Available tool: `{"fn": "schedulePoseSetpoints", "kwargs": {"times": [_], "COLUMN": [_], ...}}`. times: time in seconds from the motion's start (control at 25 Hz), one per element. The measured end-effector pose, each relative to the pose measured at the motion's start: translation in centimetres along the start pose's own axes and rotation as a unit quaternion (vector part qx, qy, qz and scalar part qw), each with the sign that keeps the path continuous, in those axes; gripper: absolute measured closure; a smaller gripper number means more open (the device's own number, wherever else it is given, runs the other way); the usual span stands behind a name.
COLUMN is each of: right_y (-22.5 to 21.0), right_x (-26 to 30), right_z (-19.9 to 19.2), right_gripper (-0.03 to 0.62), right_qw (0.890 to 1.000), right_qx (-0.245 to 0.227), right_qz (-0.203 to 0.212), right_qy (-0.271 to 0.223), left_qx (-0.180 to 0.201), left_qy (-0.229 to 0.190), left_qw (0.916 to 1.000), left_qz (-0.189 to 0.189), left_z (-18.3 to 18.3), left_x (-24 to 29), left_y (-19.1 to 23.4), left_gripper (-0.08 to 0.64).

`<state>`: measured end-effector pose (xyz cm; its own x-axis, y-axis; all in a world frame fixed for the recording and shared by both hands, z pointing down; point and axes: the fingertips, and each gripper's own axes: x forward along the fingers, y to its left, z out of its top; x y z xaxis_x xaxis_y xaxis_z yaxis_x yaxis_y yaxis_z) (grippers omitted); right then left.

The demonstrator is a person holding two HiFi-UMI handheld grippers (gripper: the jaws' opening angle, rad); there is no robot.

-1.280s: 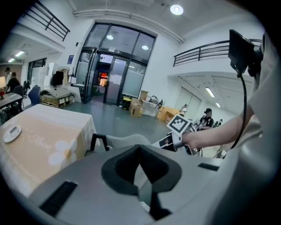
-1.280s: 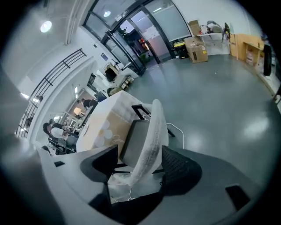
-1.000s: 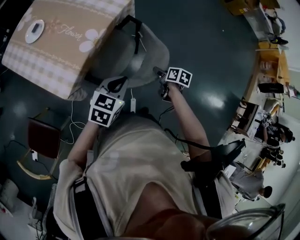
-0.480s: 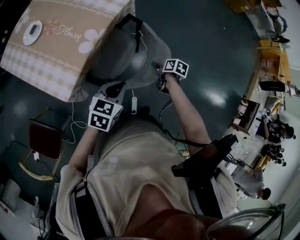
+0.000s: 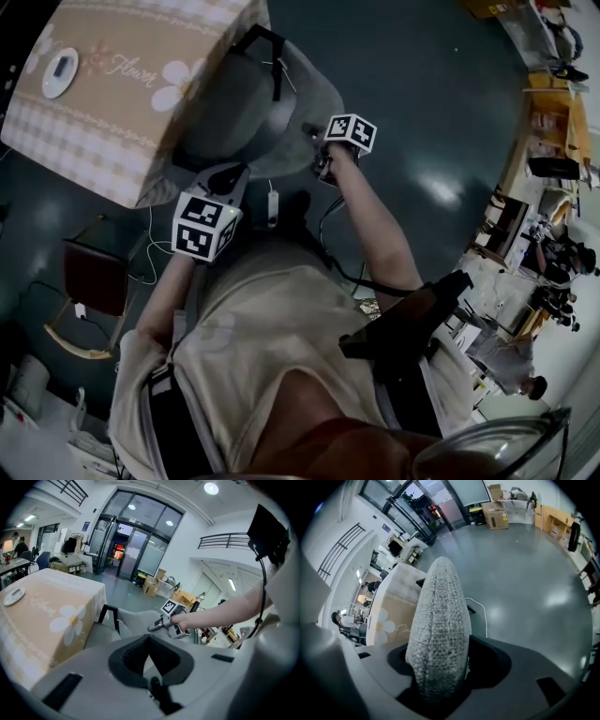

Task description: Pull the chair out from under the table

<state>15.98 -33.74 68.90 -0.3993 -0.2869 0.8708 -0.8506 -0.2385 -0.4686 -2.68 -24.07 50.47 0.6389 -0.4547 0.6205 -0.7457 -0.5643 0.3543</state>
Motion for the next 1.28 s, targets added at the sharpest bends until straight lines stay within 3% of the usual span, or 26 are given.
{"fn": "schedulePoseSetpoints", "kwargs": {"times": [0.24, 0.4, 0.6, 0.76, 0.92, 1.28], "right_y": [-0.2, -0.3, -0.7, -1.0, -1.4, -1.8], "right_x": [0.1, 0.1, 0.0, -0.4, -0.5, -0.6], "right_z": [0.0, 0.2, 0.4, 0.5, 0.5, 0.4], "right_gripper": [0.316, 0.352, 0.41, 0.438, 0.47, 0.479], "right_qw": [1.0, 1.0, 0.999, 0.998, 0.998, 0.997], "right_qx": [0.003, 0.01, 0.016, 0.047, 0.045, 0.064], "right_qz": [-0.003, -0.015, -0.04, -0.039, -0.047, -0.05], "right_qy": [0.008, 0.005, 0.002, -0.009, -0.006, 0.01], "left_qx": [-0.016, -0.024, -0.04, -0.051, -0.06, -0.063], "left_qy": [-0.009, -0.014, -0.018, -0.028, -0.034, -0.037], "left_qw": [0.9998, 0.9996, 0.9989, 0.998, 0.9971, 0.9966], "left_qz": [0.006, 0.008, 0.016, 0.023, 0.033, 0.038], "left_z": [1.3, 1.6, 1.4, 1.5, 1.2, 0.7], "left_x": [1.2, 1.7, 1.6, 1.0, 0.5, 0.2], "left_y": [-1.9, -2.5, -1.7, -0.6, 0.3, 1.0], "left_gripper": [0.552, 0.552, 0.552, 0.552, 0.552, 0.552]}}
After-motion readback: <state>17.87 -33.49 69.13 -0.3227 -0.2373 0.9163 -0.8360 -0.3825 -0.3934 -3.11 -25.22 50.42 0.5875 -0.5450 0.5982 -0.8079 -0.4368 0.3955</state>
